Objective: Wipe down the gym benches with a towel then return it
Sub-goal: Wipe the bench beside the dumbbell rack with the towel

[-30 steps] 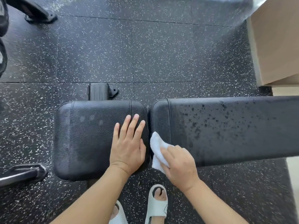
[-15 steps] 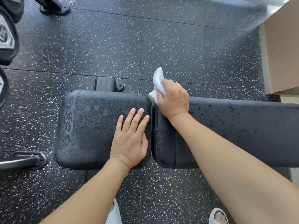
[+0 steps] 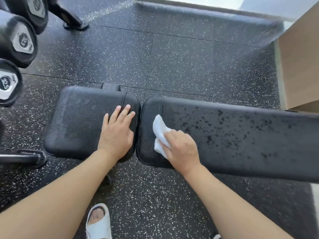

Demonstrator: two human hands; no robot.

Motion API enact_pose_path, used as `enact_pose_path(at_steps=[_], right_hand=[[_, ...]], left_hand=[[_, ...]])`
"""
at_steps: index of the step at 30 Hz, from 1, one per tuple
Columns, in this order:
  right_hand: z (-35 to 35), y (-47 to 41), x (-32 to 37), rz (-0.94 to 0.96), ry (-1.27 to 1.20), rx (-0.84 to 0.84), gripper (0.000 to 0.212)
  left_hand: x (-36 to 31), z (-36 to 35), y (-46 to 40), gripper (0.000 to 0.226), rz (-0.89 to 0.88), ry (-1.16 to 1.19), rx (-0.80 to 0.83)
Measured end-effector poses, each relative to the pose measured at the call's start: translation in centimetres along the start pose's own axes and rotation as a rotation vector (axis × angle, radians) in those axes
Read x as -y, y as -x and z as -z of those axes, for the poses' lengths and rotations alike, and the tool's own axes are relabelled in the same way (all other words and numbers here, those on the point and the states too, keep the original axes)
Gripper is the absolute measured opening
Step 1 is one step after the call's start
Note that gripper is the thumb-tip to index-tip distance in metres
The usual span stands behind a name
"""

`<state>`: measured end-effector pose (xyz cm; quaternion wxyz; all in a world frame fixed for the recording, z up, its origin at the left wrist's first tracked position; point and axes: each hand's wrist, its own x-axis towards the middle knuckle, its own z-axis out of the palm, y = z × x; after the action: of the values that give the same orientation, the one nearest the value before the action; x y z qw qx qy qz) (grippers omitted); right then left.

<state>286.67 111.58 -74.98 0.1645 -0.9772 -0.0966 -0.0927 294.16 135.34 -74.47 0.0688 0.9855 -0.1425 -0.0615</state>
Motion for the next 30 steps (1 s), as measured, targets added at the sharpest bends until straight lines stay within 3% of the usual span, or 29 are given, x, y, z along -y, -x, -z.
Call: enact_pose_path(at_steps=[5,8,12,17,20,23,26,30], right_hand=[[3.6,2.6,-7.7,0.000,0.102,0.038,0.012],[4.1,2.4,-10.0,-0.097,0.106,0.027,0.021],[2.4,0.2,-8.0,-0.280,0.077,-0.046,0.019],[-0.7,-10.4,-5.1,-0.306,0.060,-0.120,0.026],[-2.7,-15.6,-2.2,-0.340,0.050,-0.065,0.026],[-3.3,-14.4,1.3,-0.271,-0.027,-0.070,0.021],[-2.6,-7.5,3.0,-0.066,-0.080,-0.061,0.018],[0.2,0.8,-3.4,0.069,-0.035,-0.034,0.014]], left_hand=[[-3.4,0.0,-0.2,0.058,0.136,-0.007,0.044],[-3.9,-1.4,0.3,0.064,0.169,-0.046,-0.060],[-3.9,-2.7,-0.2,0.065,0.153,-0.052,-0.147],[-3.8,-3.3,-0.2,0.065,0.142,-0.039,-0.206],[-3.6,-3.5,-0.2,0.065,0.146,-0.052,-0.214],[-3.6,-3.4,-0.1,0.064,0.146,-0.069,-0.200],[-3.6,-3.2,0.0,0.064,0.149,-0.050,-0.195],[-3.7,-3.1,-0.1,0.066,0.146,-0.062,-0.182]])
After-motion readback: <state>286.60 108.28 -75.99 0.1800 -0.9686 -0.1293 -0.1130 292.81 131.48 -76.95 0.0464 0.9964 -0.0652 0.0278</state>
